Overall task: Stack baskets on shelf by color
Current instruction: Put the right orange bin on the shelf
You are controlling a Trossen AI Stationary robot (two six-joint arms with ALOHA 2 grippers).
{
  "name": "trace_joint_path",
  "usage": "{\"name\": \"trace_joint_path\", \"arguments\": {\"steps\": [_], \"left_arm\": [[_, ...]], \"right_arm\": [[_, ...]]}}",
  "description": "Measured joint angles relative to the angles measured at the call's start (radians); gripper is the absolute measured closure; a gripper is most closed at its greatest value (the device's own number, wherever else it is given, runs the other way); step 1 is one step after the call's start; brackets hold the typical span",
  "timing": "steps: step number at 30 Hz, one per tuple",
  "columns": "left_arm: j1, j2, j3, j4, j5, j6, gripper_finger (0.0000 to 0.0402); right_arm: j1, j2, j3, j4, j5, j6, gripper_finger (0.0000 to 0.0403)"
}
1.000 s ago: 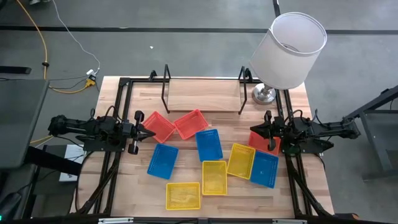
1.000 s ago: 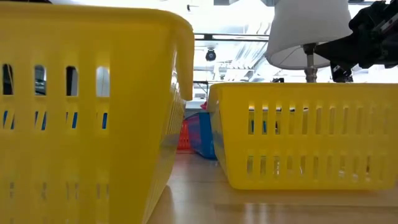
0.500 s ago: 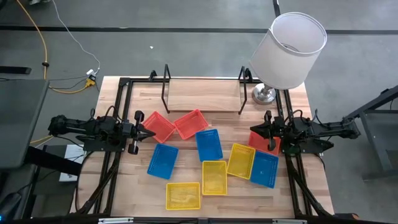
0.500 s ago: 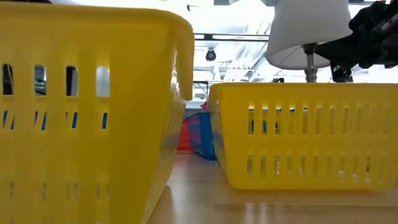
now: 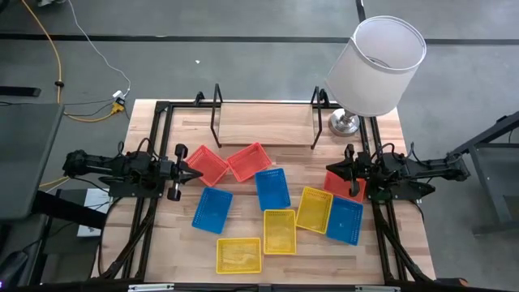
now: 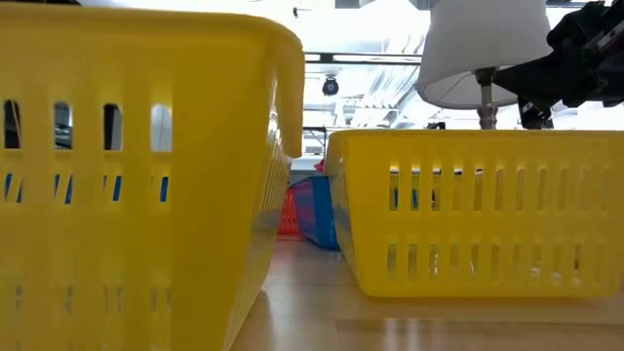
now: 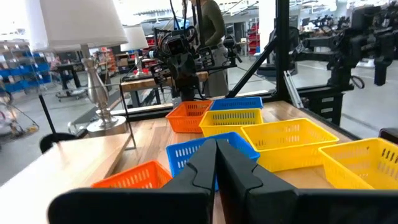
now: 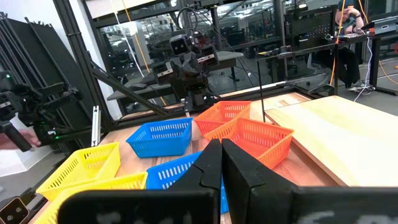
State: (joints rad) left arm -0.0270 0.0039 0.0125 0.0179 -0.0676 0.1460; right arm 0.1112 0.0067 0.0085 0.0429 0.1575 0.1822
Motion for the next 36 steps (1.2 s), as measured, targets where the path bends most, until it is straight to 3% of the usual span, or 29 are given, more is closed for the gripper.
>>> {"name": "trace_joint_path", "arguments": {"steps": [36], "left_arm": [[0.0,0.0,0.0,0.001,-0.015,-0.039,0.0398]], "right_arm": [[0.0,0.0,0.003,-0.009,-0.009,-0.004,0.0402]]}}
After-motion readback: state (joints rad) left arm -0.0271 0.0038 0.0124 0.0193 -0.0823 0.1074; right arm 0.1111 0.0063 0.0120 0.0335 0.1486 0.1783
